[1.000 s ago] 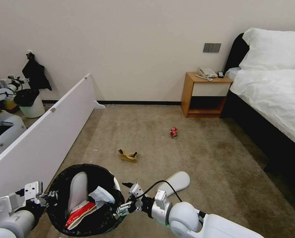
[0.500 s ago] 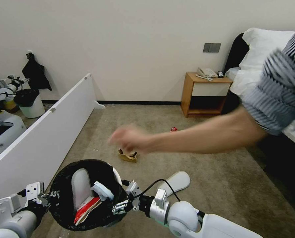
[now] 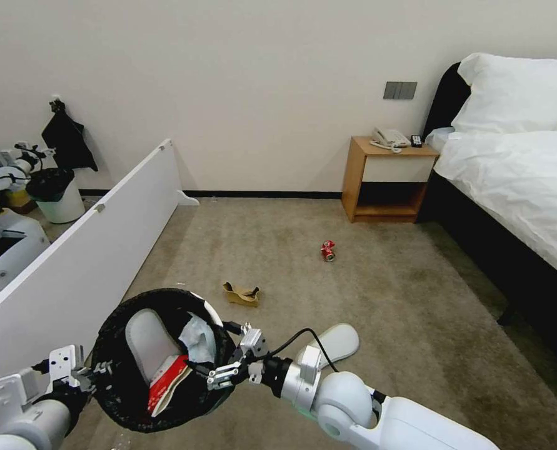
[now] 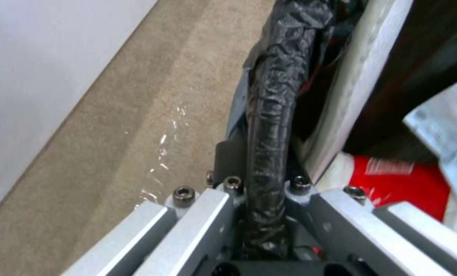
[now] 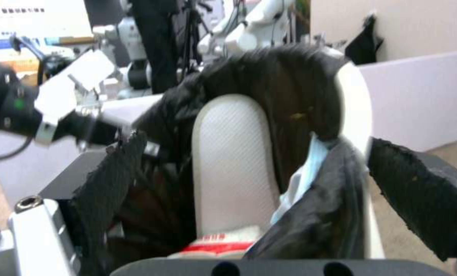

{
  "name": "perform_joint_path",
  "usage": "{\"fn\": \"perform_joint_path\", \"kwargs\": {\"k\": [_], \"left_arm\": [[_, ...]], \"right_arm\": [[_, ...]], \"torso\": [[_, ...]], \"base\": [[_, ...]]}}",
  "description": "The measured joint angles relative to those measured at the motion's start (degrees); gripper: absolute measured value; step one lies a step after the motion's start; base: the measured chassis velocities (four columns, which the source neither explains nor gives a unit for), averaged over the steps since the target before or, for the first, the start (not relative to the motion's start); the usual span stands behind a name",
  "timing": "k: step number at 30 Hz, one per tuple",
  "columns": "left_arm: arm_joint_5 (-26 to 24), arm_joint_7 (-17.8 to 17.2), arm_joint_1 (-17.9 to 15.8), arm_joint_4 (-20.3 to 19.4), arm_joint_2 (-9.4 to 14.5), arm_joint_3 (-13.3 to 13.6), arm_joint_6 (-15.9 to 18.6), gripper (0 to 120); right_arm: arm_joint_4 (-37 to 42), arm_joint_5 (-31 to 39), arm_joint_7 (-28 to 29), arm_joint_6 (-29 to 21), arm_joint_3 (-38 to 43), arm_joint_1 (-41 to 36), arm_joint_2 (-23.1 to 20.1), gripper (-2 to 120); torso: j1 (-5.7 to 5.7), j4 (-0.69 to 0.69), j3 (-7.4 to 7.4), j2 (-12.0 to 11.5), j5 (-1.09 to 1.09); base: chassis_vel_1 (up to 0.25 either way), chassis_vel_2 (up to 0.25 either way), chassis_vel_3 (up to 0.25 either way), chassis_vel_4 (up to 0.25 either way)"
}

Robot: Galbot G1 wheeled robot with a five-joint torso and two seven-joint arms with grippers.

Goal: Pick up the trash bin, then pick up the garbage from the floor and place it into the trash bin.

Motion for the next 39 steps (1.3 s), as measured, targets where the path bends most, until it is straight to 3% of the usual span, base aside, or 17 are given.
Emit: {"fn": "perform_joint_path", "kwargs": {"k": [16,25,32,39], "left_arm": [[1.31,-0.39,0.36,0.42,-0.53,0.23,0.13,0],[1.49,-0.45,1.05,0.29,-0.52,0.19,0.13,0],[-0.19,-0.02,1.16,0.88,0.63,-0.44,0.1,0],[0.19,0.03,1.84,1.19,0.83,-0.14,0.09,0]], "right_arm": [[2.81,0.02,-0.81,1.45,11.22,-4.12,-1.7,100],[2.31,-0.18,-0.74,1.45,17.31,-6.3,0.32,100],[-1.54,1.45,3.43,1.22,23.57,-7.27,2.72,100],[-5.24,-0.1,6.32,1.74,24.7,-7.48,3.27,100]], "torso": [[0.0,-0.01,0.0,0.0,0.0],[0.0,0.0,0.0,0.0,0.0],[0.0,-0.01,0.0,0.0,-0.01],[0.0,0.01,0.0,0.0,-0.01]], "base": [[0.0,0.0,0.0,0.0],[0.0,0.0,0.0,0.0],[0.0,0.0,0.0,0.0],[0.0,0.0,0.0,0.0]]}}
